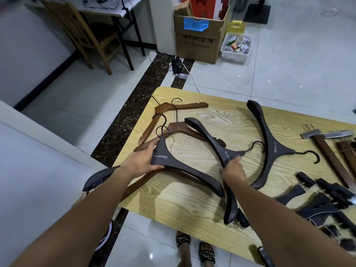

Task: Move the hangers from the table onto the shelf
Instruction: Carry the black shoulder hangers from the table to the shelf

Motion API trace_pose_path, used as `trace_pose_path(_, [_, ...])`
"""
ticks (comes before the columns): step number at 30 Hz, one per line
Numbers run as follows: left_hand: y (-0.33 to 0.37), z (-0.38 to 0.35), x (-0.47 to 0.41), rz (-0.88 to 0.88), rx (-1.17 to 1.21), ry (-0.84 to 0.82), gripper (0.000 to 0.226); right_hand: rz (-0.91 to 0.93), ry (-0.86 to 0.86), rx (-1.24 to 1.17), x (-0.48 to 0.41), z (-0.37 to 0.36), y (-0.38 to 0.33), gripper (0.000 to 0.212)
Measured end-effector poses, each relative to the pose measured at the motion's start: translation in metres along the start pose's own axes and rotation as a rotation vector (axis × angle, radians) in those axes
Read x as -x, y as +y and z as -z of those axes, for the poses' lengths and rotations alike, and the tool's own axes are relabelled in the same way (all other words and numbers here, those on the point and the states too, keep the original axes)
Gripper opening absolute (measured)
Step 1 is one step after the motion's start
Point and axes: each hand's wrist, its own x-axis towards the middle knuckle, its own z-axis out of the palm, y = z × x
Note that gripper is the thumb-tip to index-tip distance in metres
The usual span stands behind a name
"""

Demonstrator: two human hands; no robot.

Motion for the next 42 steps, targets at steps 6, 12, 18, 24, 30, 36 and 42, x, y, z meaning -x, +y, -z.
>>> trace_pose_path(6, [-0.004,0.009,-0.004,0.010,0.022,-0.006,0.085,0.034,0.032,0.086,-0.003,-0.002,0.004,0.050])
trace_pose_path(12, [-0.008,0.018,0.002,-0.011,0.013,-0.008,0.088,0.022,0.037,0.024,0.022,0.003,-0.012,0.036])
trace_pose_path(18, [-0.025,0.030,0.019,0.021,-0.002,-0.025,0.093,0.166,0.148,-0.097,0.037,0.029,-0.039,0.041])
trace_pose_path(24, [-0.032,0.047,0.038,0.083,-0.014,0.014,0.083,0.401,0.216,-0.174,0.055,0.080,-0.093,0.037])
trace_pose_path(30, [-0.025,0.062,0.069,0.201,-0.038,0.043,0.094,0.703,0.200,-0.115,0.100,0.108,-0.151,0.037])
trace_pose_path(36, [-0.003,0.072,0.123,0.371,0.043,0.175,0.078,0.960,0.136,-0.026,0.147,0.129,-0.175,0.043])
trace_pose_path(42, [0.031,0.061,0.192,0.553,0.081,0.298,0.069,1.147,0.042,-0.007,0.193,0.137,-0.172,0.051])
